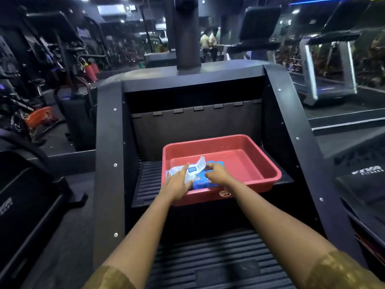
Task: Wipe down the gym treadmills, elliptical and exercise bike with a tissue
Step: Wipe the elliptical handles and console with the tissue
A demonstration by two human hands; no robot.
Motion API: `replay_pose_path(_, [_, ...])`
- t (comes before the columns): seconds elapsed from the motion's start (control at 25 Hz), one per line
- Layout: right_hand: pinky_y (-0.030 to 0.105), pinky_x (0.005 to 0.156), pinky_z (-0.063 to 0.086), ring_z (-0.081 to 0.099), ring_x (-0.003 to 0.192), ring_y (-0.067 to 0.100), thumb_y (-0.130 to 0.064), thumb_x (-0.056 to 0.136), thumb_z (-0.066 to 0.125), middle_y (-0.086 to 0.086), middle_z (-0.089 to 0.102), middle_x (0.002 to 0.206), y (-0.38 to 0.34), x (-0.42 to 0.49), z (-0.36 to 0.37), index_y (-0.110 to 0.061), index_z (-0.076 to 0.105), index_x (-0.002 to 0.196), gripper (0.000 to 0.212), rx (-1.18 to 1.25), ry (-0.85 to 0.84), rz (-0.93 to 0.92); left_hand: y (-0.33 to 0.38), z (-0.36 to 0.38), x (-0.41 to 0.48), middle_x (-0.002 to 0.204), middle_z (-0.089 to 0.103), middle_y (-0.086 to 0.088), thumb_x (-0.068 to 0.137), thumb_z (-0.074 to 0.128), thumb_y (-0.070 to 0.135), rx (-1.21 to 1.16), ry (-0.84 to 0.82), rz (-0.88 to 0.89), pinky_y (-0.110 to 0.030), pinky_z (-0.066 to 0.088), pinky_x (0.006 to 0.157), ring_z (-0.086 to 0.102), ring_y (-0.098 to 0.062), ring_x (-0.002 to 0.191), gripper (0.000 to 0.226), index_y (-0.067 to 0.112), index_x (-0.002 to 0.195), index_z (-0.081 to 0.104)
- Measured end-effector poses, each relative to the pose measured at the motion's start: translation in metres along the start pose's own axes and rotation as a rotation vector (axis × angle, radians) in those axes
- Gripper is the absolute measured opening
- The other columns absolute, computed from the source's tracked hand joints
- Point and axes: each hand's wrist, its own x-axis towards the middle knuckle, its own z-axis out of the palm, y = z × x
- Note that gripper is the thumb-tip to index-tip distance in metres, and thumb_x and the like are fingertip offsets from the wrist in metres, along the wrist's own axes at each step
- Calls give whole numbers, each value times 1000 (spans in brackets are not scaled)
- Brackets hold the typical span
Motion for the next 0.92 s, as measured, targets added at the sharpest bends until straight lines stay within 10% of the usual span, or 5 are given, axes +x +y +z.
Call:
replay_pose_path(0.12, [10, 64, 40, 50, 69, 10, 5, 86, 40, 12, 54, 131, 0, 5, 2, -11, 48, 136, 53, -84, -31, -128, -4, 6, 8, 136, 49, -14, 97, 43, 27, -44, 68, 37, -44, 29, 108, 43, -33, 127, 68, 29, 152, 4])
replay_pose_path(0.28, [21, 100, 33, 47, 118, 25, 7, 87, 41, 16, 44, 131, 6, 12, 8, -8, 52, 131, 48, -163, -99, -232, -8, 5, 15, 158, 20, -2, 98, 40, 24, 91, 45, 136, -46, 21, 114, 22, -21, 143, 60, 36, 150, 13])
replay_pose_path(0.52, [9, 45, 33, 43, 37, -5, 5, 86, 43, -8, 63, 62, 19, 21, -6, -9, 67, 112, 39, 134, 133, -36, -4, 5, 21, 161, 4, 4, 102, 24, 40, 267, -106, 63, -51, -1, 117, 5, -14, 147, 49, 36, 151, 15])
replay_pose_path(0.64, [19, 65, 44, 52, 54, -7, -7, 90, 53, 2, 69, 94, 22, 28, -10, -11, 68, 112, 26, 102, 127, -14, -4, 7, 22, 161, 3, 2, 101, 22, 44, 284, -116, 42, -49, -4, 117, 4, -14, 147, 52, 36, 151, 13])
replay_pose_path(0.92, [29, 68, 42, 65, 86, 24, -22, 87, 56, 12, 71, 85, 13, 38, -6, -9, 75, 89, 22, -216, 28, -34, -6, 3, 20, 161, 5, 1, 102, 22, 43, 321, -116, 54, -46, -3, 118, 7, -14, 147, 53, 30, 152, 14])
